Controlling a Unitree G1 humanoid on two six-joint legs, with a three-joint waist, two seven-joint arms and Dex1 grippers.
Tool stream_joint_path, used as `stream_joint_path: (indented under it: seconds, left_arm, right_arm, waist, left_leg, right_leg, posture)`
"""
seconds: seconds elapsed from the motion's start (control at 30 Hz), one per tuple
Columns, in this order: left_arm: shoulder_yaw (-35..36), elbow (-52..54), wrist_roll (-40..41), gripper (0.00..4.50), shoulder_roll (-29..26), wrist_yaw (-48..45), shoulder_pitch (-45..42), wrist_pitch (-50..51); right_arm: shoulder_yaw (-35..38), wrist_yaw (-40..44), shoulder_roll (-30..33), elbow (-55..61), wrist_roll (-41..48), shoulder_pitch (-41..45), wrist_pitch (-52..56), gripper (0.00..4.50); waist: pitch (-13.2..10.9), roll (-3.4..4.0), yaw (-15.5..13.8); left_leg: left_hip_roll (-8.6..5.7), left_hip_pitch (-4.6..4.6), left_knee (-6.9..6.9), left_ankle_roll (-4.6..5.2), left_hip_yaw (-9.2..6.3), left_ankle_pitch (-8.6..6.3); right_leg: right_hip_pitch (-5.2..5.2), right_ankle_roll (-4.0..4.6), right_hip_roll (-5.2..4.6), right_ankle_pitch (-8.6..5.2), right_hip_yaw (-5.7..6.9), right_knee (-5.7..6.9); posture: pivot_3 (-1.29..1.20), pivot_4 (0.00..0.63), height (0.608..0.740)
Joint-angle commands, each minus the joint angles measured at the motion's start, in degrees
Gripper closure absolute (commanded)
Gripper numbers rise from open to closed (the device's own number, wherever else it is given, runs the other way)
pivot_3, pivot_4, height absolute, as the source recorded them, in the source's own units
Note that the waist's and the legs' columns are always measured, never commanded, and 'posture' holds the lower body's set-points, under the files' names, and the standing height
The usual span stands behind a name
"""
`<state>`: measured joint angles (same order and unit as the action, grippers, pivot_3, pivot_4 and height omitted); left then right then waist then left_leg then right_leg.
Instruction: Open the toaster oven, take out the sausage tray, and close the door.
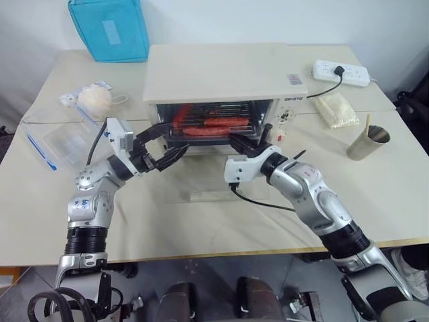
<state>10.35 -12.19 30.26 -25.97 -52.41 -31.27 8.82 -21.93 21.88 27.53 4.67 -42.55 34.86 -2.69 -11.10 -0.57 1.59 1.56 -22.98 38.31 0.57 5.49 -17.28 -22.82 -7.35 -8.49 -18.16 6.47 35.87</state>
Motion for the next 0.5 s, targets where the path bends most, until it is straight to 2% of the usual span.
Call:
stream_joint_path:
  seconds: [0.03,0.23,0.5]
  left_arm:
    - [2.9,-0.5,1.9,0.00,-1.5,-0.2,-1.3,1.3]
    - [2.9,-0.1,2.5,0.00,-2.0,-0.5,-1.7,3.2]
    - [3.0,2.5,3.5,0.00,-2.9,-0.2,0.1,7.8]
  right_arm:
    - [2.6,1.2,0.9,9.2,0.9,-4.1,0.0,4.47]
    - [5.5,4.5,3.1,16.7,1.2,-11.1,0.4,4.47]
    - [10.0,5.9,8.4,23.2,4.5,-18.5,-4.9,4.47]
  waist:
    - [0.0,-0.01,-0.1]
    - [0.0,-0.01,-0.2]
    - [0.0,-0.03,-1.4]
  left_leg:
    - [0.00,0.00,0.00,0.00,0.00,0.00]
    - [-0.02,-0.04,0.08,0.01,-0.01,0.01]
    - [-0.03,-0.08,0.26,0.01,-0.01,0.01]
  right_leg:
    - [0.00,0.00,0.00,0.00,0.00,0.00]
    - [0.02,0.00,0.00,0.00,0.04,0.01]
    - [0.07,0.00,0.00,0.00,0.08,0.05]
  posture:
    - [0.00,0.150,0.740]
    - [0.00,0.150,0.740]
    - [0.00,0.150,0.740]
